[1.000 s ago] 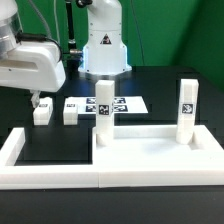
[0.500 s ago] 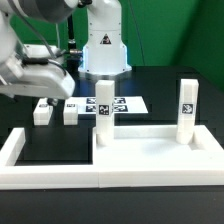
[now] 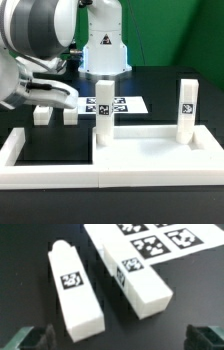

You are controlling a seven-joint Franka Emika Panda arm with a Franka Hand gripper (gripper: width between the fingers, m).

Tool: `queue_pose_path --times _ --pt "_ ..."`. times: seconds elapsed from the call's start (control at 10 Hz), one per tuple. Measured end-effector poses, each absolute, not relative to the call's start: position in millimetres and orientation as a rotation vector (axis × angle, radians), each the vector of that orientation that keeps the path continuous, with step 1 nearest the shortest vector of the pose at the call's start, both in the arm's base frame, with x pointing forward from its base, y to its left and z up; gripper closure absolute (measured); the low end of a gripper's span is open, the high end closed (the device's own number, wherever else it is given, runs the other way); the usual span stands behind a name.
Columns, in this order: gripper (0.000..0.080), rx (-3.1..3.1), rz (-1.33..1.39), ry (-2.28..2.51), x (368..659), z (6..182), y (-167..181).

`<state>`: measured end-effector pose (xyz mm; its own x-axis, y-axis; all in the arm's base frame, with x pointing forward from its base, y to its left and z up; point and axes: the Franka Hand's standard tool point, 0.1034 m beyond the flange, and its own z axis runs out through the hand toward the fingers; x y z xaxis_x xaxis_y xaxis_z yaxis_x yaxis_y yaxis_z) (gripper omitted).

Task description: Assemble desk

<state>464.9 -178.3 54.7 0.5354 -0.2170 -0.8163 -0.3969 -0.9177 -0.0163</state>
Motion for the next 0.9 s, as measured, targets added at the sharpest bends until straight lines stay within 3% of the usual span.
queue_pose_path --times 0.4,0.9 --pt "0.0151 -2.574 1.338 0.498 445 46.0 -153" --pt "0.0151 -2.564 1.349 0.498 439 40.8 -152"
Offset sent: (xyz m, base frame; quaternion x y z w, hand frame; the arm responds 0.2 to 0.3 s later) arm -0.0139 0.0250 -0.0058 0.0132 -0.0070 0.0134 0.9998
